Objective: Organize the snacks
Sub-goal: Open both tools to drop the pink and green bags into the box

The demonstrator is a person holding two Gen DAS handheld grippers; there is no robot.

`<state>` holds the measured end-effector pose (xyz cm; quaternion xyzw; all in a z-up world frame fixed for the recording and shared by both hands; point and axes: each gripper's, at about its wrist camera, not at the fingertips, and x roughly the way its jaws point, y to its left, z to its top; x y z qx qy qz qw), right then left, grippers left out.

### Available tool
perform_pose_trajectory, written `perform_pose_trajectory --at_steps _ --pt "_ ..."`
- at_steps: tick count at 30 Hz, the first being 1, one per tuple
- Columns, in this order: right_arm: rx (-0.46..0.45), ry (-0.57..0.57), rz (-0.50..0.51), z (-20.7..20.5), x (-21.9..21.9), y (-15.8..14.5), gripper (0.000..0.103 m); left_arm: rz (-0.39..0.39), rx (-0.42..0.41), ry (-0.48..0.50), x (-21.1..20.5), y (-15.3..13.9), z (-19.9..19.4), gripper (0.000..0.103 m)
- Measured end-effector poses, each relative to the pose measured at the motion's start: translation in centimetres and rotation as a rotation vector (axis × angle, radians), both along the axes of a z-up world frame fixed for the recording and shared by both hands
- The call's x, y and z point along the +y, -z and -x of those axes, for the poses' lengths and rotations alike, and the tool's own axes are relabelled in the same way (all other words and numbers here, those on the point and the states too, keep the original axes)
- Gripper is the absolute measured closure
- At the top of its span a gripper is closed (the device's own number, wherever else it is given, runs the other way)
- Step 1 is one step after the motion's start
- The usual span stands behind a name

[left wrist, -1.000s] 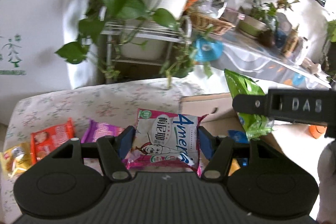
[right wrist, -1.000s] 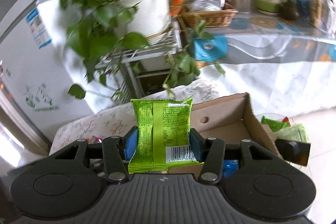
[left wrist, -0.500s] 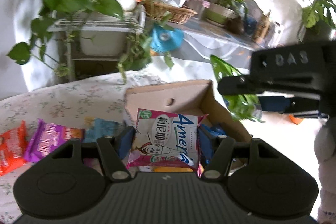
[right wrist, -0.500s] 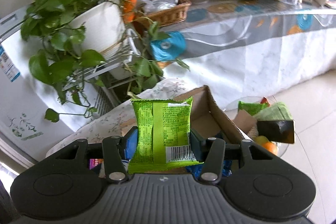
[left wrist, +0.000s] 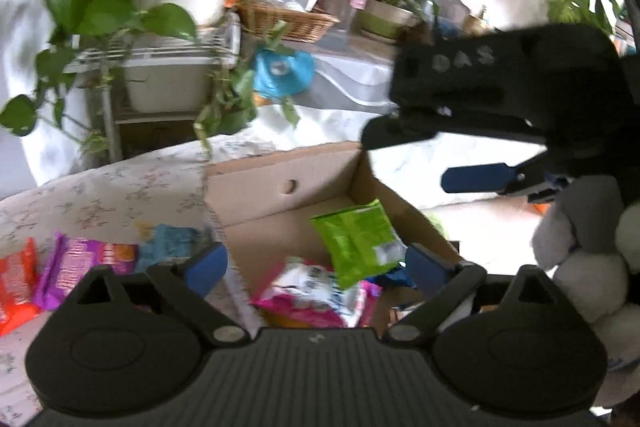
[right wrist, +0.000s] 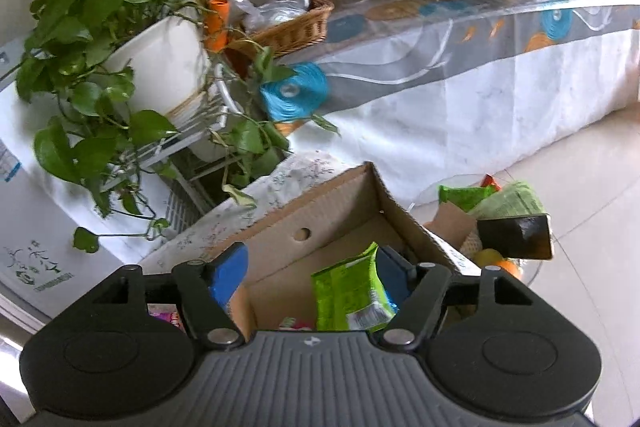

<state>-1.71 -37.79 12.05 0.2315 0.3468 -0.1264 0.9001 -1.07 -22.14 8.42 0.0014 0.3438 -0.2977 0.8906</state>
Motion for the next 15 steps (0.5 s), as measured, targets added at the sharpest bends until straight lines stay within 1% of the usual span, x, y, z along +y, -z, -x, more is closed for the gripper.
perform_pose_trajectory --at_steps 3,7,15 --pt "-0.019 -0.038 -0.003 -0.2 0.6 -0.1 0.025 -0.010 -0.006 -0.045 1.7 -0.6 -0.6 0.007" --pt "-0.047 -0.092 -0.006 -0.4 1.5 -0.3 0.022 -0.027 -0.035 -0.106 4.3 -1.7 -1.3 0.007" --pt "-0.082 -0.192 0.024 -0.9 3.9 -0.6 0.019 -0.036 -0.038 -0.224 9.7 -3.0 -2.6 0.006"
